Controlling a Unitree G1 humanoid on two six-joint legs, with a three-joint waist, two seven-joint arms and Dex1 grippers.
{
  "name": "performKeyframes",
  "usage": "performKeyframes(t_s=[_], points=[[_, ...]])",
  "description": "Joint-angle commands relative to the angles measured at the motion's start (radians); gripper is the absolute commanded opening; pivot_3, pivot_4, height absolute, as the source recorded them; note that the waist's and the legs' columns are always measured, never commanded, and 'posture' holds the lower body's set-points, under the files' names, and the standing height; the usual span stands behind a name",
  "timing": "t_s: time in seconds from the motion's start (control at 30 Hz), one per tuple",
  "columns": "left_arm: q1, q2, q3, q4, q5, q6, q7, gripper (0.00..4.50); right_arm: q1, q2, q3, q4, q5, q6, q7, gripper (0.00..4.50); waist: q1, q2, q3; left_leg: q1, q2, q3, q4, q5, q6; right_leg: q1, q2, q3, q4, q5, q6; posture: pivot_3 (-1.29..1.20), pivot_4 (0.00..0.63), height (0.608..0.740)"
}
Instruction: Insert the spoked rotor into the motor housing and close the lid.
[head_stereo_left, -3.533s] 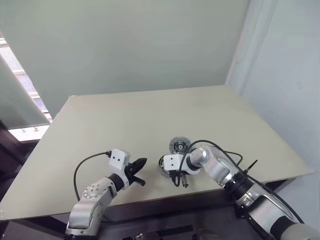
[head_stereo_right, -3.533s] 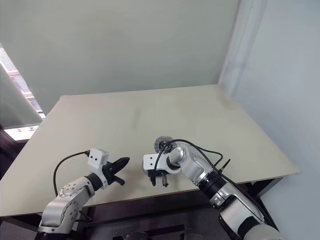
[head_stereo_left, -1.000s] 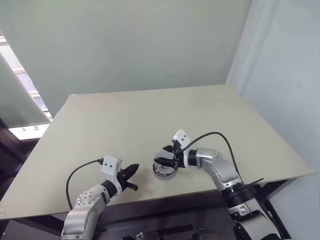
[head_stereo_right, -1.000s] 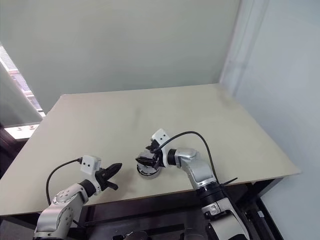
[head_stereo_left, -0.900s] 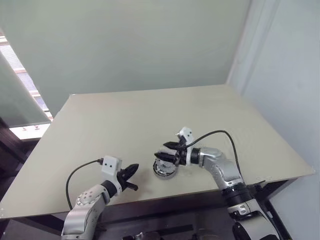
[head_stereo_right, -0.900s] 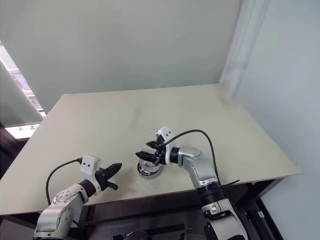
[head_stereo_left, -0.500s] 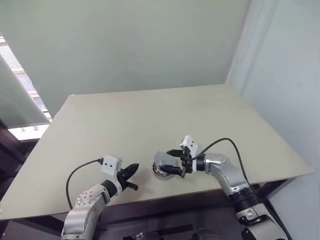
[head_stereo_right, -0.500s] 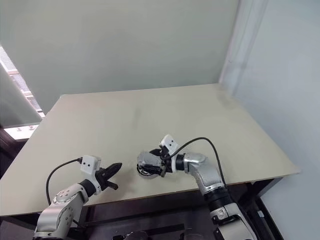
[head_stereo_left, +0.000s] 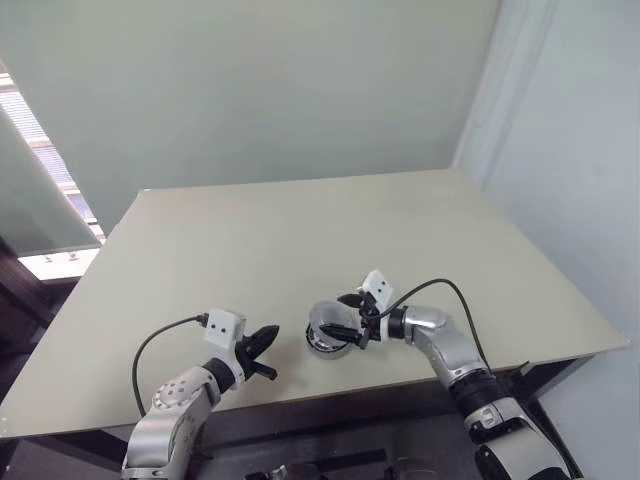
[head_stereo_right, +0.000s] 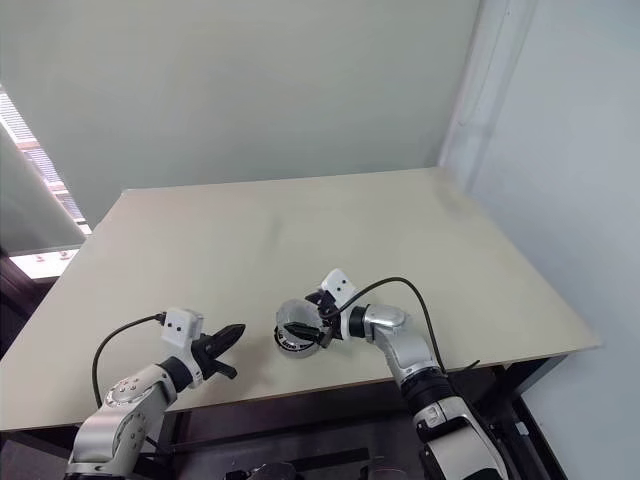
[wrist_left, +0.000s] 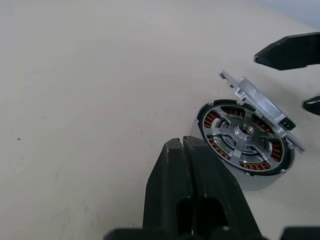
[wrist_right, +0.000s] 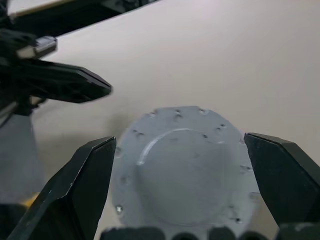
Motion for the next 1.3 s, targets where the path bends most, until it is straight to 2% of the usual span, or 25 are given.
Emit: performKeyframes(t_s=[0.03,0.5,0.6,0.67,0.93,1.3], points=[[-0.005,0.014,0.006,-0.055,0.0,0.0,-0.003,0.0,-0.036,0.007,0.007,0.036,-0.023,-0.041,0.012,4.48,0.0,0.0,0.0,0.0,0.0,0.0,0.0,0.0,0.0,0.0,0.0,0.0,0.0,0.0,0.0,0.0,0.0,0.74],[0.003,0.026,0.009,-0.098,-0.002,0.028,0.004,0.0,-0.092,0.037,0.014,0.199,-0.09,-0.132,0.0,4.48,-0.001,0.0,0.0,0.002,0.0,0.003,0.004,0.001,0.0,-0.002,0.002,0.005,0.009,0.0,0.0,0.0,0.0,0.74],[0.002,0.023,0.004,-0.106,0.0,0.034,0.007,0.0,-0.103,0.043,0.014,0.222,-0.098,-0.146,-0.004,3.91,-0.001,0.0,0.0,0.002,0.0,0.003,0.005,0.001,0.0,-0.002,0.002,0.005,0.01,0.0,0.0,0.0,0.0,0.74],[0.002,0.022,0.002,-0.109,0.001,0.037,0.007,0.0,-0.109,0.046,0.014,0.232,-0.102,-0.153,-0.006,3.24,-0.001,0.0,0.0,0.002,0.0,0.003,0.005,0.001,0.0,-0.001,0.002,0.005,0.01,0.0,0.0,0.0,0.0,0.74],[-0.005,0.022,-0.009,-0.101,0.005,0.037,0.004,0.0,-0.133,0.048,0.037,0.219,-0.144,-0.089,-0.018,3.22,-0.001,0.0,0.0,0.002,0.0,0.002,0.005,0.001,0.0,-0.002,0.003,0.006,0.01,0.0,-0.001,0.0,0.0,0.74],[-0.008,0.011,-0.021,-0.097,0.014,0.036,0.007,0.0,-0.165,0.015,0.168,0.094,-0.272,0.148,0.005,3.22,0.0,0.0,0.0,0.002,0.001,0.0,0.006,0.001,-0.001,-0.002,0.005,0.006,0.01,0.0,-0.001,0.0,0.0,0.74]])
